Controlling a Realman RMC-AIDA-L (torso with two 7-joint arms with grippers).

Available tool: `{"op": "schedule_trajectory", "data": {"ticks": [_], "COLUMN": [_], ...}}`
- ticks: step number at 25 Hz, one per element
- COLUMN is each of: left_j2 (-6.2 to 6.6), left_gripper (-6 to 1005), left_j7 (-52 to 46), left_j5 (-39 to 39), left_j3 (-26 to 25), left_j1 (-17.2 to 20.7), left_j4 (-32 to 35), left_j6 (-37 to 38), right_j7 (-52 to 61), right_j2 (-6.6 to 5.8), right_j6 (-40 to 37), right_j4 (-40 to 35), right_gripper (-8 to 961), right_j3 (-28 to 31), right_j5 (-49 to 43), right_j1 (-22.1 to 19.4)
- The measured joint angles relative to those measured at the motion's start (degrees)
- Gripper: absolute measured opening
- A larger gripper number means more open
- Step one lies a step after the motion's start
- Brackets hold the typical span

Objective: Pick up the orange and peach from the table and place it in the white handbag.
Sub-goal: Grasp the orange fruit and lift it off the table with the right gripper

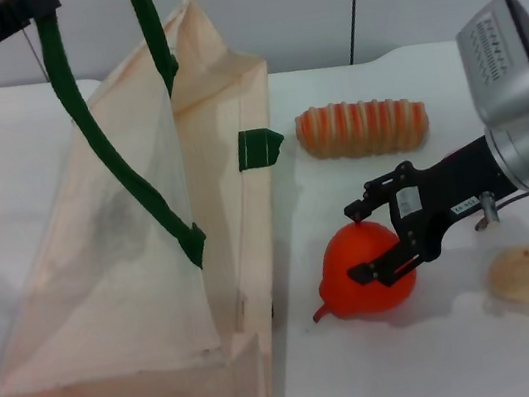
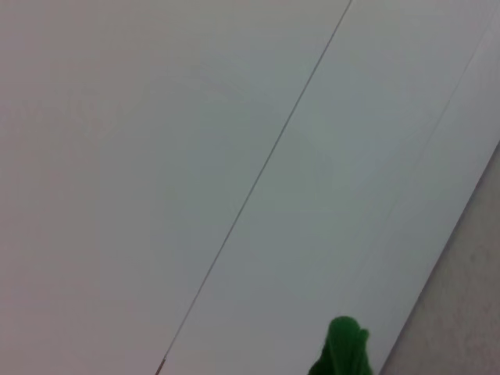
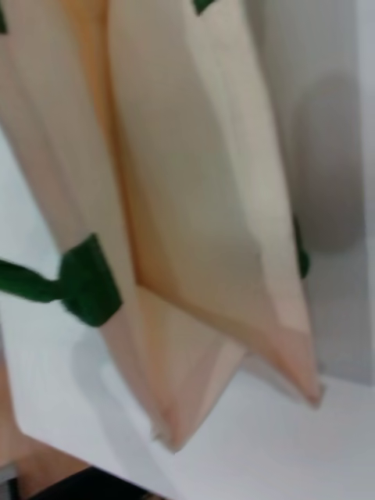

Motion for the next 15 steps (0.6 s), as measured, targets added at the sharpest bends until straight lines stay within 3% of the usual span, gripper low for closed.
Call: {"op": "schedule_trajectory", "data": {"ticks": [3,15], "left_j2": [-0.02,0.01], "left_gripper": [120,120], "left_j7": [0.0,0.1], "left_j5": [-0.2,-0.1], "left_j3": [0.0,-0.3], "left_j1": [-0.1,-0.1], "left_j4": [0.0,-0.1], "left_j6": [0.1,0.5], "right_j7": [1.7,2.1], "right_j2": [0.1,0.16], "right_j6": [-3.7,-4.0], "right_j4": [0.5,0.9], "right_gripper": [878,870], "right_j3": [-3.3,-5.5], "right_j5": [0.2,0.1], "right_j1": [0.3,0.2]}}
